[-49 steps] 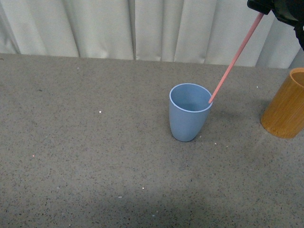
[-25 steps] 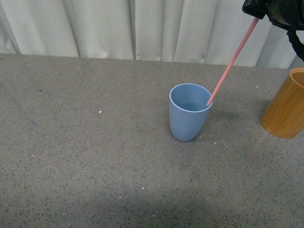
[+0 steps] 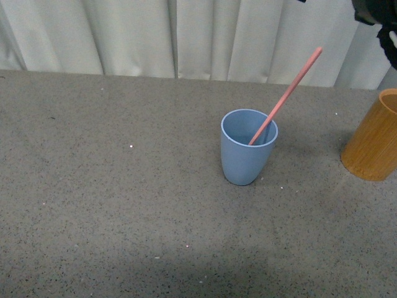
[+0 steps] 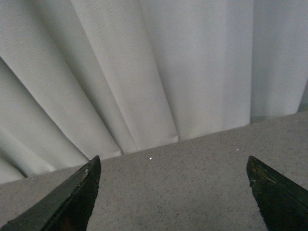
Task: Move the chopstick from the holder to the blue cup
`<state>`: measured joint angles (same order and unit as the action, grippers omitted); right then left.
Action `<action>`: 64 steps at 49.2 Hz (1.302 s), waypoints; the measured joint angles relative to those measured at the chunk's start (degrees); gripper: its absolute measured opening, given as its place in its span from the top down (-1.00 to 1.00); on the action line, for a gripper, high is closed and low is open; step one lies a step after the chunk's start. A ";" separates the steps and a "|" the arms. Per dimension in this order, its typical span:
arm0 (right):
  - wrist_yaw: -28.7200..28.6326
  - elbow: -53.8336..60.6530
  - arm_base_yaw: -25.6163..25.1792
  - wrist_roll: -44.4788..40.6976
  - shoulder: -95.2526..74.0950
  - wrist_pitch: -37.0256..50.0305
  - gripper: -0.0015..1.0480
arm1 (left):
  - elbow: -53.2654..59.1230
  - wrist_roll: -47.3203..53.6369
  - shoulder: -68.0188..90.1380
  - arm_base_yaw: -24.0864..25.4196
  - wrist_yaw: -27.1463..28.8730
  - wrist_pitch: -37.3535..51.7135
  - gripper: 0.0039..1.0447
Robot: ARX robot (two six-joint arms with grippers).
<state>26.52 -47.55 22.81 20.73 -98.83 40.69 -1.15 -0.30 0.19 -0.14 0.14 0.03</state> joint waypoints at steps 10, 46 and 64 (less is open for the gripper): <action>-8.81 9.18 -3.98 -11.41 7.48 11.04 -0.51 | 0.00 0.00 0.00 0.00 -0.02 0.00 -0.88; -26.62 47.30 -22.71 -20.61 98.53 -40.59 0.69 | 0.00 0.02 0.00 0.00 0.00 0.00 -0.88; -26.62 47.30 -22.71 -20.63 98.53 -40.59 -0.52 | 0.00 0.02 0.00 0.00 0.00 0.00 -0.88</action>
<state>-0.10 -0.25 0.10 0.10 -0.30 0.10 -1.15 -0.27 0.19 -0.14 0.14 0.03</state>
